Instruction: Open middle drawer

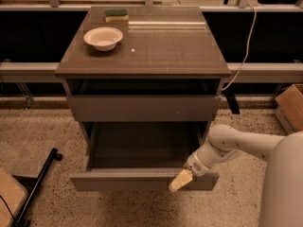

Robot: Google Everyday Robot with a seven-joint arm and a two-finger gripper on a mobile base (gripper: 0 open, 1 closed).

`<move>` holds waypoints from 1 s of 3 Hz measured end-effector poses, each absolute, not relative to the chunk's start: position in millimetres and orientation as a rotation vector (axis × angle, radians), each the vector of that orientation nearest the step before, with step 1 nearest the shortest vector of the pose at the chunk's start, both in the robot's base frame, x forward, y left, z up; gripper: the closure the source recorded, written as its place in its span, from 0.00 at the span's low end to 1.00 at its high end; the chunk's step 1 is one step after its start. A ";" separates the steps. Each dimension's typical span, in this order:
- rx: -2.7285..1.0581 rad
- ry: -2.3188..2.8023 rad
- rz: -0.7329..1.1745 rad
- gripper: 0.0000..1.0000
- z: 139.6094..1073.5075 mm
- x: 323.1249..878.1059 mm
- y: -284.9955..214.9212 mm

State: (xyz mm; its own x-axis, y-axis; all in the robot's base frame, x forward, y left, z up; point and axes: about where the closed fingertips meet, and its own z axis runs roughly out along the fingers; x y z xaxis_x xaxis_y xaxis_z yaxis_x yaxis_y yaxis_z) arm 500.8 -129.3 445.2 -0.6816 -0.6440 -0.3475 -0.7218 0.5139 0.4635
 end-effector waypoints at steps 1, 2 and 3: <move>-1.167 2.726 0.815 0.00 454.6 464.5 -138.0; -1.156 2.764 0.805 0.00 454.6 452.2 -140.9; -1.150 2.832 0.834 0.19 448.0 434.3 -144.9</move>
Offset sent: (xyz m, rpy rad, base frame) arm -0.0938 -0.0233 0.0044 -0.1849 0.1683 -0.0649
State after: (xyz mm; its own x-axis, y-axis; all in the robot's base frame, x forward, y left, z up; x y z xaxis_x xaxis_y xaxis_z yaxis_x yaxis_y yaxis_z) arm 434.3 -144.9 448.0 -0.7362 -0.6558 -0.1673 -0.6418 0.5980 0.4801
